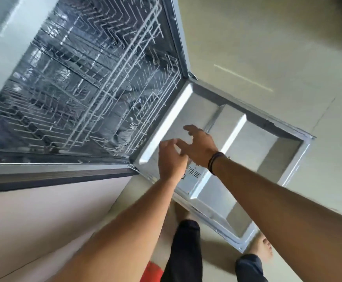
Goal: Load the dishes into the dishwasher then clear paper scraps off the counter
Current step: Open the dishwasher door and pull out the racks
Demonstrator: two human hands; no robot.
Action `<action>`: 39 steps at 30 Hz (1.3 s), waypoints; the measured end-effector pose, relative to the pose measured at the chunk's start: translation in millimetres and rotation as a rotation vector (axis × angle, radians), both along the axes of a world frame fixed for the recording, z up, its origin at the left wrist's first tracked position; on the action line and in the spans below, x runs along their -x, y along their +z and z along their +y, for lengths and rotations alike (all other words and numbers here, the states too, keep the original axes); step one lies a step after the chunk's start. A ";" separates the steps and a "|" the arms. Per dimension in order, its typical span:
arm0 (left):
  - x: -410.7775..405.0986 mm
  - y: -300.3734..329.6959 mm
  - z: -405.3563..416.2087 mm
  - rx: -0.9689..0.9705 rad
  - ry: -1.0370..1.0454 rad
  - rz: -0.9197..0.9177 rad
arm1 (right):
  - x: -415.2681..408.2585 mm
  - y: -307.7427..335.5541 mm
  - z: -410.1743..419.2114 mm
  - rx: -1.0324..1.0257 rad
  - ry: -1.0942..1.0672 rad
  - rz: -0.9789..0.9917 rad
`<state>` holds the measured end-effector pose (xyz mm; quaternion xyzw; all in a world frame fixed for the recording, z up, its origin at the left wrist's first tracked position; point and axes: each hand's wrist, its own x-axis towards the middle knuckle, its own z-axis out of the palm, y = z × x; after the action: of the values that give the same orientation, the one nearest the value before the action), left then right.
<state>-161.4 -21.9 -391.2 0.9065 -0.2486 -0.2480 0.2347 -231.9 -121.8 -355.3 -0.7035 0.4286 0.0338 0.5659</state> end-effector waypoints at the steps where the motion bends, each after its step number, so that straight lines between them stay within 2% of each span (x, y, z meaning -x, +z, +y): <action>1: -25.8 -0.9 4.0 -0.015 -0.009 -0.051 | -23.0 -1.1 -0.2 0.061 0.062 0.011; 4: -96.4 -14.6 19.7 -0.034 0.001 -0.166 | -86.2 -12.2 -0.1 0.235 0.222 0.031; 7: -150.8 -32.7 35.2 -0.098 0.059 -0.190 | -133.8 -28.1 -1.3 0.415 0.365 0.075; 10: -188.4 -46.4 43.8 -0.188 0.042 -0.151 | -168.0 -42.8 -2.3 0.545 0.488 0.135; 14: -221.0 -69.0 43.6 -0.264 -0.013 -0.025 | -197.7 -71.1 1.3 0.619 0.615 0.195; 18: -226.1 -79.9 28.9 -0.323 -0.096 0.040 | -209.7 -92.8 0.5 0.672 0.754 0.269; 22: -227.6 -90.1 18.7 -0.362 -0.153 -0.045 | -217.2 -100.7 3.3 0.774 0.728 0.269; 26: -225.7 -96.2 20.2 -0.351 -0.110 -0.102 | -223.0 -95.5 -0.3 0.885 0.782 0.269; 32: -201.7 -94.2 17.6 -0.335 -0.084 -0.165 | -215.8 -90.4 -7.9 0.893 0.825 0.251; 39: -170.9 -97.3 14.8 -0.376 -0.232 -0.135 | -170.2 -92.4 -9.0 0.904 0.789 0.230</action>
<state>9.5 -7.1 -488.5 0.9141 -0.3158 -0.2540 0.0146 -61.7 -130.7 -447.6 -0.9716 0.1658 0.1316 0.1061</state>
